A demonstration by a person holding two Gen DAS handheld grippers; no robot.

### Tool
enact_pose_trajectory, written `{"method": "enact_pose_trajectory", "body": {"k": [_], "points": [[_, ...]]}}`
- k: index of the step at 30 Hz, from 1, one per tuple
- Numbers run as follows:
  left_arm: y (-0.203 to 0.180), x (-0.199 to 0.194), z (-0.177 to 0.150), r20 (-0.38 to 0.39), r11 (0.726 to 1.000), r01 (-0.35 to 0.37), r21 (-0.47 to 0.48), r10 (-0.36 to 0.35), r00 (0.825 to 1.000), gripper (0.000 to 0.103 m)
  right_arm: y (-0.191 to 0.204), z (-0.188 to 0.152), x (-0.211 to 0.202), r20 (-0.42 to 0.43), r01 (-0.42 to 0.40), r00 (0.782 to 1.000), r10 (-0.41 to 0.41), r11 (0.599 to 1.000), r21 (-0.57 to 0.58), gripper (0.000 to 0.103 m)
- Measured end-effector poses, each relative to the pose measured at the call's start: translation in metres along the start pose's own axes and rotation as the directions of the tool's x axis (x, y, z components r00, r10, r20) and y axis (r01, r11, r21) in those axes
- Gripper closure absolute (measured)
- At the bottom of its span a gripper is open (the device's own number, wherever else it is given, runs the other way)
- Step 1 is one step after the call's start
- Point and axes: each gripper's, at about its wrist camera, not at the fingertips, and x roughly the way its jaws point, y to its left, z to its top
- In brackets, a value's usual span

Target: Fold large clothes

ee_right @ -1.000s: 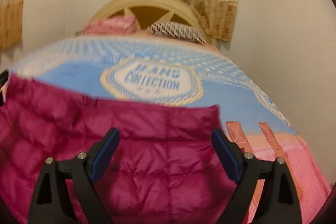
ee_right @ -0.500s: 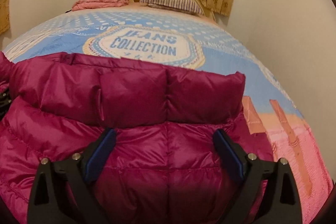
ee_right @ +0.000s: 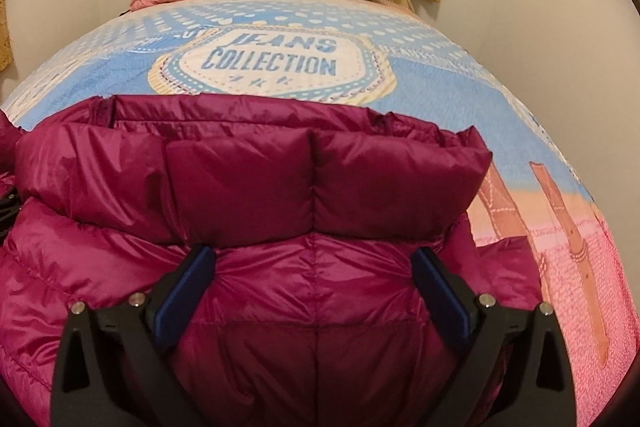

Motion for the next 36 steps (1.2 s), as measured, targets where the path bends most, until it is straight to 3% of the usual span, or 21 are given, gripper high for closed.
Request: {"method": "enact_pose_trajectory", "body": {"k": [29, 31, 34, 36], "points": [[0.000, -0.003, 0.005, -0.011, 1.000, -0.005, 0.014, 0.005, 1.000, 0.001, 0.001, 0.001, 0.006, -0.029, 0.013, 0.999, -0.013, 1.000, 0.003, 0.001], [0.014, -0.020, 0.007, -0.019, 0.998, 0.033, -0.049, -0.034, 0.999, 0.001, 0.001, 0.002, -0.002, -0.025, 0.031, 0.999, -0.031, 1.000, -0.003, 0.002], [0.028, -0.064, 0.004, 0.116, 0.982, 0.150, -0.117, -0.136, 0.984, 0.001, 0.009, 0.001, -0.035, 0.051, 0.032, 0.998, -0.033, 0.999, 0.032, 0.004], [0.017, -0.083, 0.000, 0.183, 0.985, 0.157, -0.073, -0.142, 0.973, 0.001, 0.027, -0.002, -0.054, 0.108, -0.012, 0.994, 0.011, 1.000, 0.004, 0.003]]}}
